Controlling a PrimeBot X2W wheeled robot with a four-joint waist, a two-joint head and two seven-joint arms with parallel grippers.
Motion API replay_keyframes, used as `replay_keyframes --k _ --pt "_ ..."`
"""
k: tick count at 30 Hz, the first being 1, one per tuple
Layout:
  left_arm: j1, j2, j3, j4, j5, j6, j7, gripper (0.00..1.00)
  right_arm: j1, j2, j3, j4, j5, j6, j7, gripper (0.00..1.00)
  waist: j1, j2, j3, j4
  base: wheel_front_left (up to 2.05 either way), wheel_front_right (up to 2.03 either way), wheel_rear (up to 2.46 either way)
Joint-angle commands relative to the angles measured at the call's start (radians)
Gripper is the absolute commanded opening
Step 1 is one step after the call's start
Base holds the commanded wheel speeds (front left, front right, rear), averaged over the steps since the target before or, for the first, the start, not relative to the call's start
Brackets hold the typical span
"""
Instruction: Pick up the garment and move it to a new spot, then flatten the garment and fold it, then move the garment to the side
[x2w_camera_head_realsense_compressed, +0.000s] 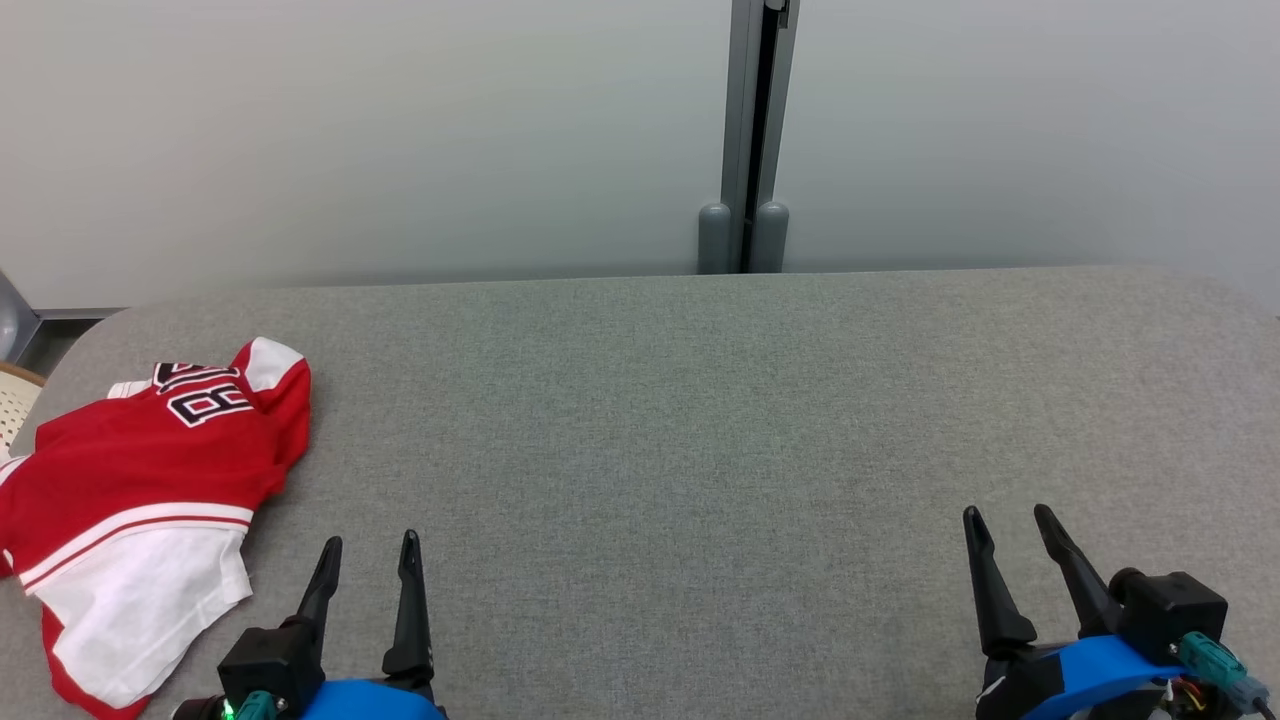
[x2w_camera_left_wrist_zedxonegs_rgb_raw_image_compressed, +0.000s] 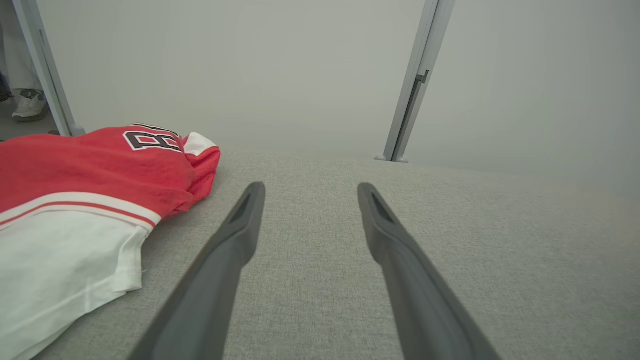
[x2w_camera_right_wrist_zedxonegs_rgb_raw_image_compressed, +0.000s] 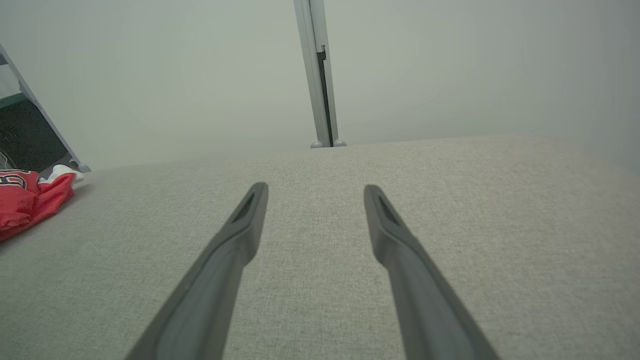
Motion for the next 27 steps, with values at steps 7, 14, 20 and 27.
replay_keyframes --k 7,14,20,27 --pt "0.017 0.002 -0.007 -0.009 0.029 0.019 -0.010 1.00 0.013 -0.007 -0.001 -0.002 -0.066 0.002 -0.015 1.00 0.0000 0.0000 0.000 0.001 0.00 0.00 0.00" --pt "0.021 0.008 -0.015 -0.007 0.043 0.022 -0.014 1.00 0.016 -0.007 -0.003 0.001 -0.094 0.002 -0.028 1.00 0.0000 0.0000 0.000 0.004 0.00 0.00 0.00" --pt "0.021 0.010 -0.017 -0.002 0.029 0.017 -0.013 1.00 0.019 -0.007 -0.006 0.000 -0.093 0.002 -0.031 1.00 0.0000 0.0000 -0.004 0.008 0.00 0.00 0.00" --pt "0.023 0.010 -0.020 -0.007 0.025 0.024 -0.015 1.00 0.024 -0.007 -0.007 0.002 -0.088 0.002 -0.034 1.00 0.0000 0.0000 -0.008 0.019 0.00 0.00 0.00"
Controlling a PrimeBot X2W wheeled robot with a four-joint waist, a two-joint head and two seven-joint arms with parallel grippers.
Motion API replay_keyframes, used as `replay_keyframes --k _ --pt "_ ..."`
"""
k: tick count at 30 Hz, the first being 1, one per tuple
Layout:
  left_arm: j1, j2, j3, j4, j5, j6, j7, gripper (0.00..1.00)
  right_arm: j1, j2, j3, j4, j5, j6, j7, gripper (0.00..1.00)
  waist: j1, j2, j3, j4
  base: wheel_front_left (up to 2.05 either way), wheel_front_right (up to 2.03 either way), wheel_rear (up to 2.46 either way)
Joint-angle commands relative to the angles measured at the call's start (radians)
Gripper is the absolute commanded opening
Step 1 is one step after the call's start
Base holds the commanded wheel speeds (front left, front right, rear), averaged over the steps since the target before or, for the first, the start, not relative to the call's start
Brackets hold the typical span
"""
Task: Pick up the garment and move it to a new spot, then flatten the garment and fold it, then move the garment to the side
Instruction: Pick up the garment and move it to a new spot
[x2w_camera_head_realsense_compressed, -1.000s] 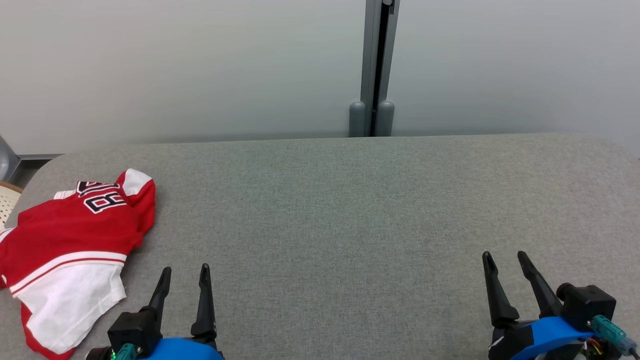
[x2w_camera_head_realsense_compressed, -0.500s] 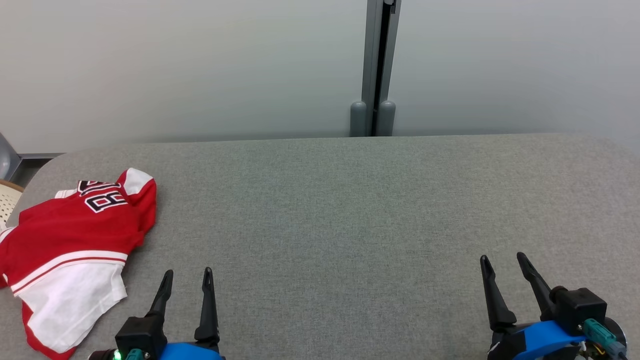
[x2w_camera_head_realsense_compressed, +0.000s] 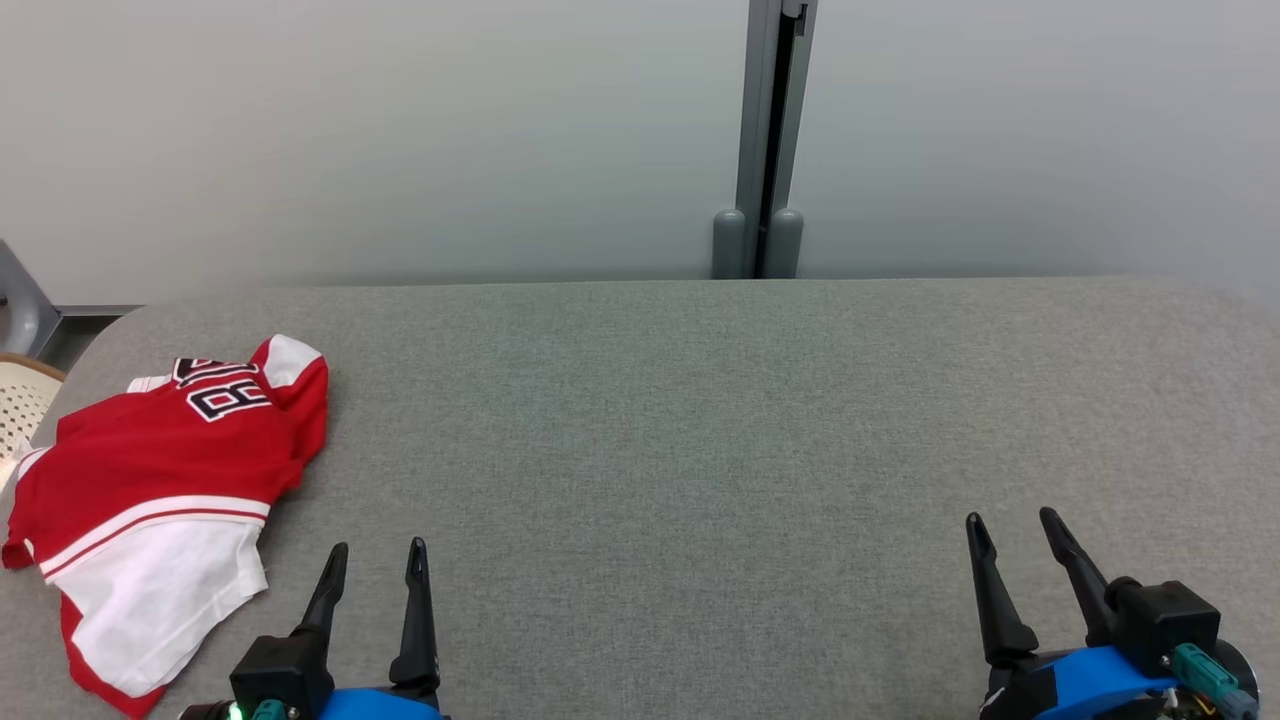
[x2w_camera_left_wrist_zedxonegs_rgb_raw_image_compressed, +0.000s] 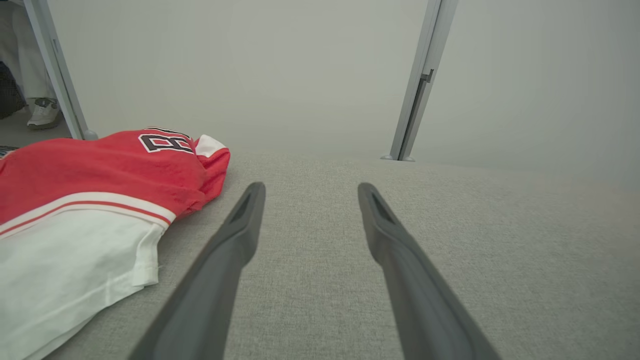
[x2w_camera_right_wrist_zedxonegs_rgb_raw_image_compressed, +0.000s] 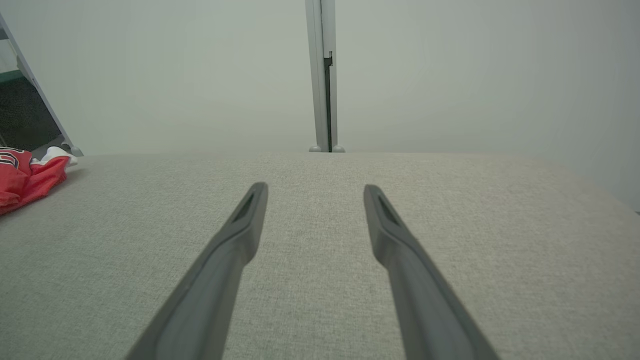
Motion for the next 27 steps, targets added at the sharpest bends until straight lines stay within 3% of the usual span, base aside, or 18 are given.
replay_keyframes --k 1,7,27 --pt "0.009 0.005 -0.001 -0.003 -0.002 0.004 -0.006 1.00 0.018 -0.006 -0.004 0.001 0.005 0.002 -0.005 1.00 0.0000 0.0000 -0.001 0.007 0.00 0.00 0.00" --pt "0.000 0.008 0.003 -0.015 -0.003 0.011 -0.007 1.00 0.029 -0.006 -0.005 -0.007 0.010 0.002 -0.007 1.00 0.0000 0.0000 0.001 0.065 0.00 0.00 0.00" --pt "0.030 0.043 0.014 -0.076 -0.009 0.044 0.024 1.00 0.012 -0.006 0.010 0.005 0.027 0.001 -0.031 1.00 0.0000 0.0000 0.012 0.377 0.00 0.00 0.00"
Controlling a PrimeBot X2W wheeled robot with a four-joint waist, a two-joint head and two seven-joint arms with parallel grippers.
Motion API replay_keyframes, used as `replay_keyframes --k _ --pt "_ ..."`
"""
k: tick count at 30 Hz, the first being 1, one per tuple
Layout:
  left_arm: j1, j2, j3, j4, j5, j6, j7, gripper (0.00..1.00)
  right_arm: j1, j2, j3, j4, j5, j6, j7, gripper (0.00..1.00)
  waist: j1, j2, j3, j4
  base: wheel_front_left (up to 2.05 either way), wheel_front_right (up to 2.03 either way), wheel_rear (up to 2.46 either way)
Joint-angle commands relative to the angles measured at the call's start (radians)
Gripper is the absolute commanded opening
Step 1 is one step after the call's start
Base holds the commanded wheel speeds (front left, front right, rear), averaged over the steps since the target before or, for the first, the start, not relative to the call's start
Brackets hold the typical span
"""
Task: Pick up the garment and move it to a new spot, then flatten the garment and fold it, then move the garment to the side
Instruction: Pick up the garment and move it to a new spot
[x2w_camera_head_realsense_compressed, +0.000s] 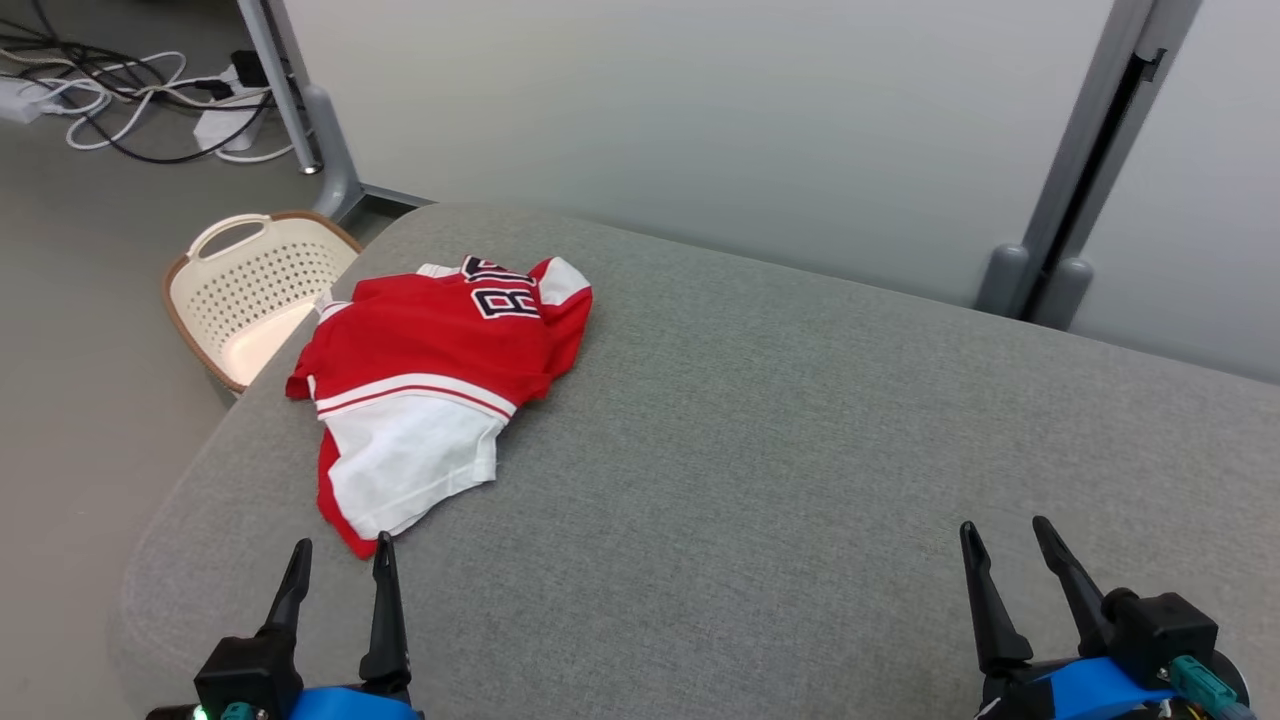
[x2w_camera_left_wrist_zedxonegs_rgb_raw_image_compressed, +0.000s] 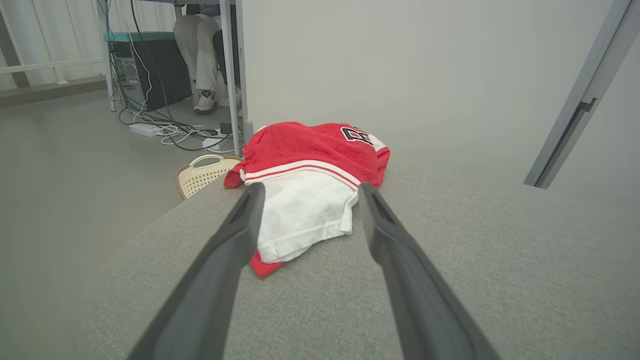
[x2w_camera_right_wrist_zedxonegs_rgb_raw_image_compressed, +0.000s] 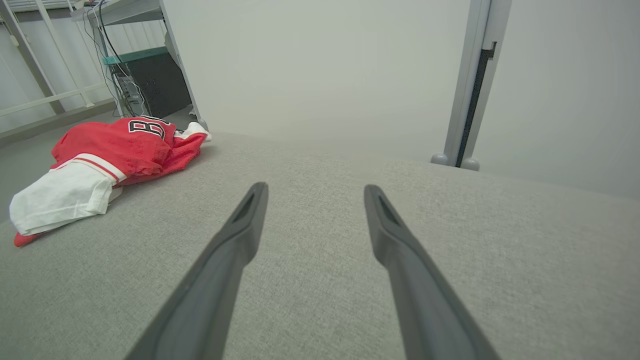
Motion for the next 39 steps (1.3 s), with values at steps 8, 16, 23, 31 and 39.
replay_keyframes --k 8,16,23,31,39 --pt "0.026 0.019 0.015 0.002 -0.016 0.005 -0.005 1.00 -0.003 -0.005 0.014 0.004 0.001 0.000 -0.007 1.00 0.0000 -0.0001 -0.011 0.107 0.00 0.00 0.00" --pt "0.049 0.019 0.002 -0.052 -0.003 0.037 0.027 1.00 -0.002 -0.005 0.023 0.000 0.004 0.000 -0.004 1.00 0.0000 -0.0001 -0.014 0.131 0.00 0.00 0.00" --pt "0.012 0.041 0.013 -0.069 -0.023 0.021 0.051 1.00 -0.003 -0.005 0.027 0.000 0.002 0.000 -0.007 1.00 0.0000 -0.0001 -0.003 0.119 0.00 0.00 0.00" --pt "-0.131 0.105 0.067 -0.215 -0.110 -0.024 0.213 1.00 -0.022 -0.005 0.026 -0.027 -0.013 0.000 0.003 1.00 0.0000 -0.0001 0.048 0.080 0.00 0.00 0.00" --pt "-0.279 0.208 0.194 -0.317 -0.234 -0.028 0.405 1.00 -0.047 -0.005 0.016 -0.080 -0.039 0.000 0.026 1.00 0.0000 -0.0001 0.145 0.009 0.00 0.00 0.00"
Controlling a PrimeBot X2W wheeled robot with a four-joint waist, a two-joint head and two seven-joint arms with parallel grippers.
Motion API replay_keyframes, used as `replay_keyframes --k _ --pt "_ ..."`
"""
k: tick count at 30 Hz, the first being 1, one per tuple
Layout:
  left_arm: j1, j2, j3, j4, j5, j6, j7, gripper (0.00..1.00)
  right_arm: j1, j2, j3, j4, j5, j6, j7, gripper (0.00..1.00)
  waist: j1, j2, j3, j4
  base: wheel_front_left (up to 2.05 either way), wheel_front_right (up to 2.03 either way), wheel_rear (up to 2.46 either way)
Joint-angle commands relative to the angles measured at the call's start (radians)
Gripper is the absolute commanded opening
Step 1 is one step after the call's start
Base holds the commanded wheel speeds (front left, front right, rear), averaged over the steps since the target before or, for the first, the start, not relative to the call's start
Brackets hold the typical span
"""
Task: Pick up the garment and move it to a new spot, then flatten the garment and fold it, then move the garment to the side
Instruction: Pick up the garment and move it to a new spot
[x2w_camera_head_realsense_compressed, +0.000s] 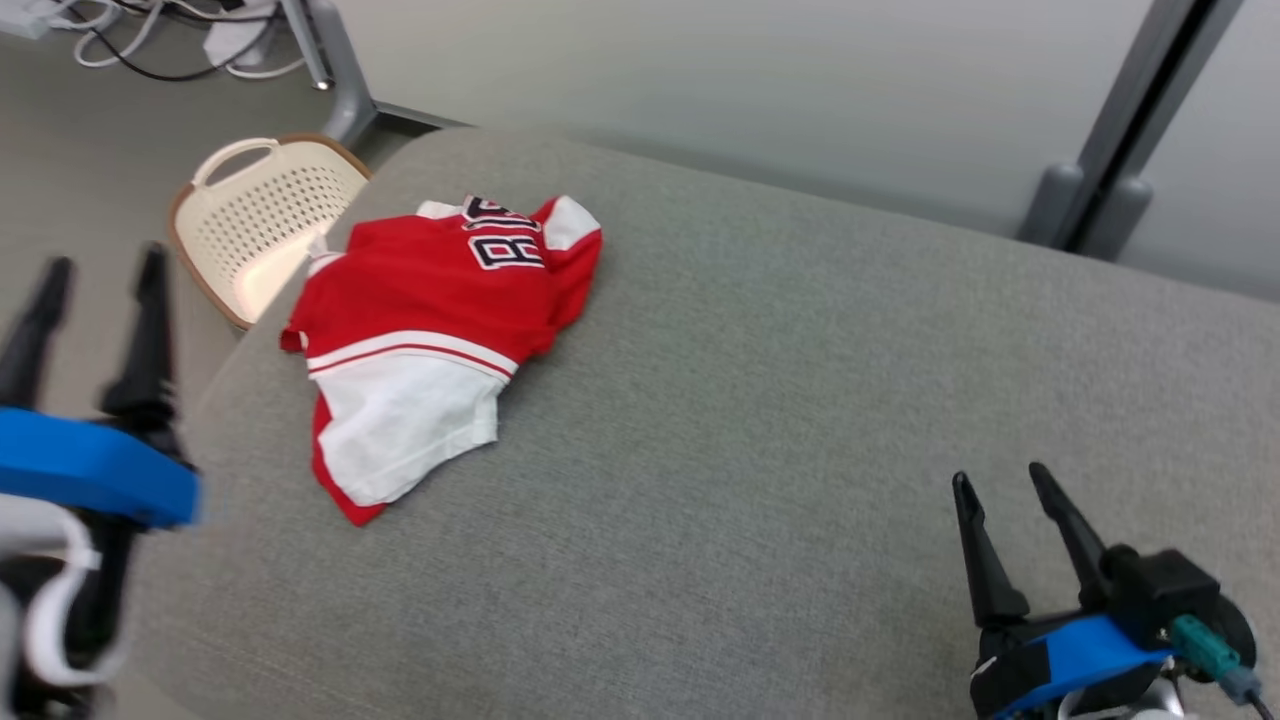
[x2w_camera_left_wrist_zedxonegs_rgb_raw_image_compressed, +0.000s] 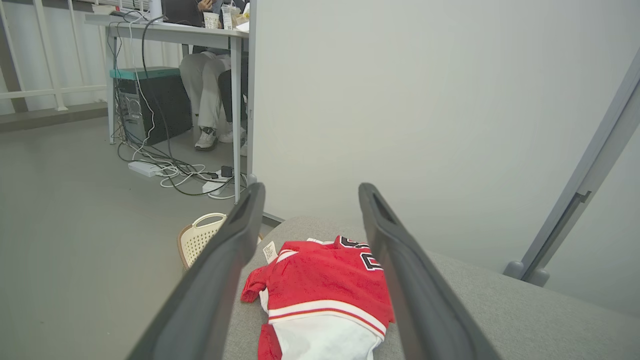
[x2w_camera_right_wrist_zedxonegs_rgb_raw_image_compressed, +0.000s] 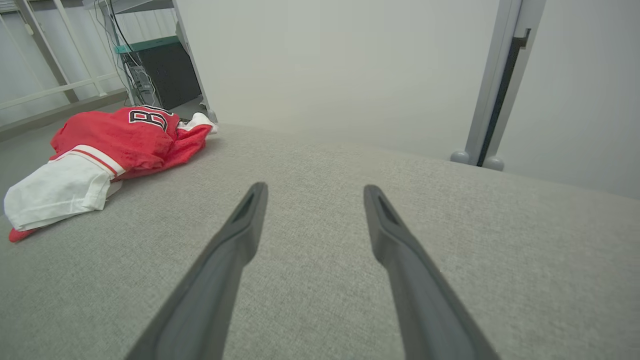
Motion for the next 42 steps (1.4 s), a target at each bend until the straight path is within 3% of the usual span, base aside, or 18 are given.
replay_keyframes --k 1,4,7,14,26,33,34,36,42 --pt "-0.029 0.027 0.026 0.003 -0.003 0.003 0.018 1.00 -0.021 -0.006 -0.005 -0.013 -0.013 0.000 0.007 1.00 -0.0003 0.0000 0.058 -0.043 0.00 0.00 0.00" --pt "-0.091 0.064 0.082 0.045 -0.039 0.009 0.052 1.00 -0.035 -0.005 -0.016 -0.045 -0.041 0.000 0.023 1.00 -0.0003 0.0000 0.115 -0.072 0.00 0.00 0.00" --pt "-0.168 0.112 0.141 0.154 -0.089 -0.015 0.076 1.00 -0.062 -0.005 -0.023 -0.101 -0.065 0.000 0.051 1.00 -0.0003 0.0000 0.195 -0.118 0.00 0.00 0.00" --pt "-0.266 0.149 0.206 0.401 -0.181 -0.042 0.115 1.00 -0.113 -0.005 -0.025 -0.190 -0.098 0.000 0.083 1.00 -0.0003 0.0000 0.312 -0.204 0.00 0.00 0.00" --pt "-0.337 0.129 0.197 0.657 -0.268 -0.102 0.180 1.00 -0.135 -0.005 -0.036 -0.239 -0.084 0.000 0.082 1.00 -0.0003 0.0000 0.420 -0.289 0.00 0.00 0.00" --pt "-0.349 0.106 0.188 0.720 -0.325 -0.105 0.272 1.00 -0.148 -0.005 -0.031 -0.228 -0.073 0.000 0.074 1.00 -0.0003 0.0000 0.427 -0.299 0.00 0.00 0.00" --pt "-0.343 0.104 0.180 0.726 -0.330 -0.103 0.294 0.89 -0.150 -0.005 -0.031 -0.226 -0.071 0.000 0.072 1.00 -0.0003 0.0000 0.426 -0.299 0.00 0.00 0.00" --pt "-0.337 0.110 0.172 0.733 -0.329 -0.106 0.313 0.00 -0.153 -0.005 -0.030 -0.221 -0.068 0.000 0.070 1.00 -0.0003 0.0000 0.424 -0.299 0.00 0.00 0.00" --pt "-0.335 0.115 0.164 0.748 -0.323 -0.122 0.300 0.00 -0.154 -0.005 -0.031 -0.200 -0.057 0.000 0.062 1.00 -0.0003 0.0000 0.391 -0.292 0.00 0.00 0.00"
